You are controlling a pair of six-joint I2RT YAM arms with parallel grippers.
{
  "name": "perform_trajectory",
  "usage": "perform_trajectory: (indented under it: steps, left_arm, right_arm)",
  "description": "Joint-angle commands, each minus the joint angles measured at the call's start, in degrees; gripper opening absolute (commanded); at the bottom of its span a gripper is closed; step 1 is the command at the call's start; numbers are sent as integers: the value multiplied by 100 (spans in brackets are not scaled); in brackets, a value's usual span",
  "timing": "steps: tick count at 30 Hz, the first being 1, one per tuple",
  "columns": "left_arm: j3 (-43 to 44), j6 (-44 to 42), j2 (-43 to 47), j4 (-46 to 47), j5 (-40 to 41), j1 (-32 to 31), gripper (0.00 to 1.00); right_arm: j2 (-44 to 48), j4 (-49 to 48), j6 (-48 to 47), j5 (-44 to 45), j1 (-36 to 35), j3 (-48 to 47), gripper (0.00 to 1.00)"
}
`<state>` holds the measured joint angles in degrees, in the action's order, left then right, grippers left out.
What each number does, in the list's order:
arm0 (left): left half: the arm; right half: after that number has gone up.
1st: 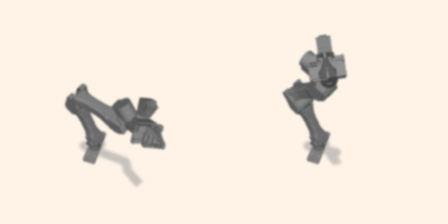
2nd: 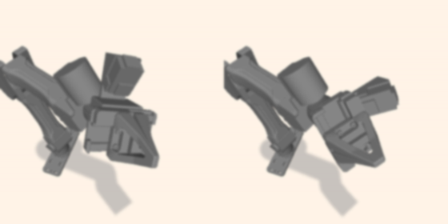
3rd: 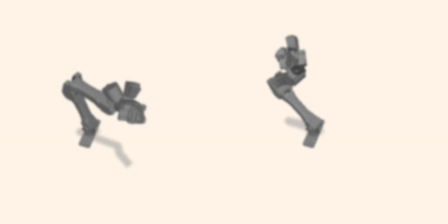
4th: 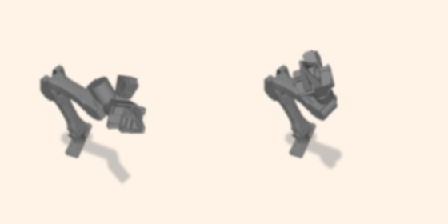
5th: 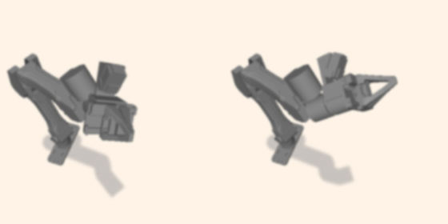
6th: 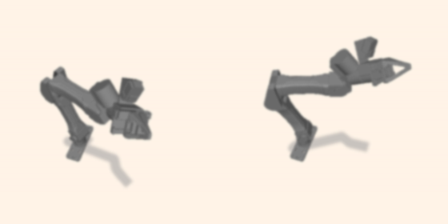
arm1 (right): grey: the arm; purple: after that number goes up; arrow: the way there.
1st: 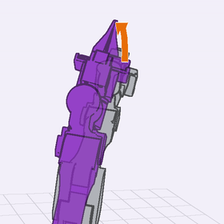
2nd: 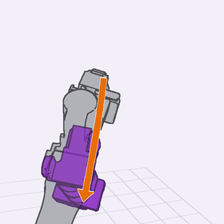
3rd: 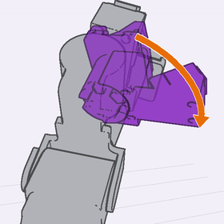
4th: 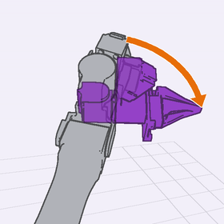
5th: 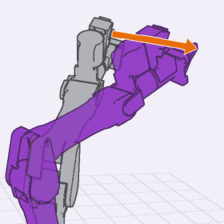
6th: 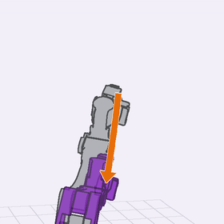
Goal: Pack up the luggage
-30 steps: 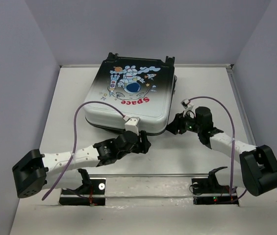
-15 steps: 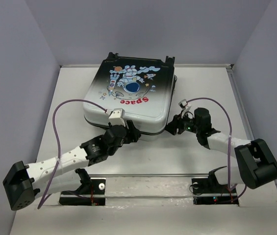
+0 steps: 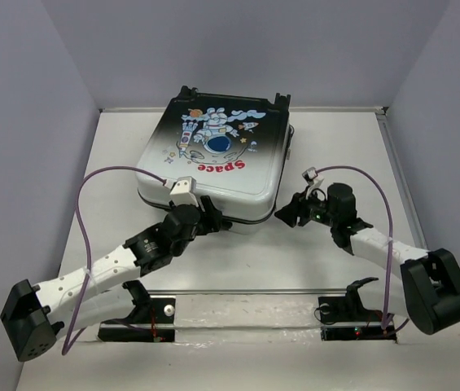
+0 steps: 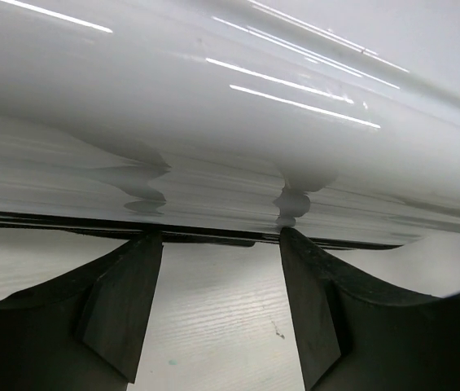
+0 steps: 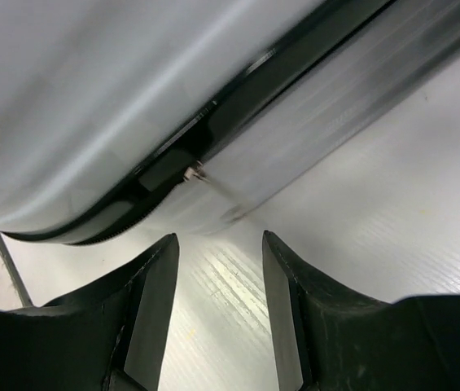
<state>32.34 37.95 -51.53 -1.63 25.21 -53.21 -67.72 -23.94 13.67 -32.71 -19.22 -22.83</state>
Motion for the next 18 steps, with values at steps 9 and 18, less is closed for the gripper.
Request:
perform_trajectory:
  steps: [9,18]
  left_arm:
    - [511,-508,143,435,494,715,72]
    - [414,-385,354,67,449,716,72]
  right_arm:
    - [-952,-611,-743,-58,-55,-547,53]
    - [-1068,-1200,-1103,-254,-55,-591,58]
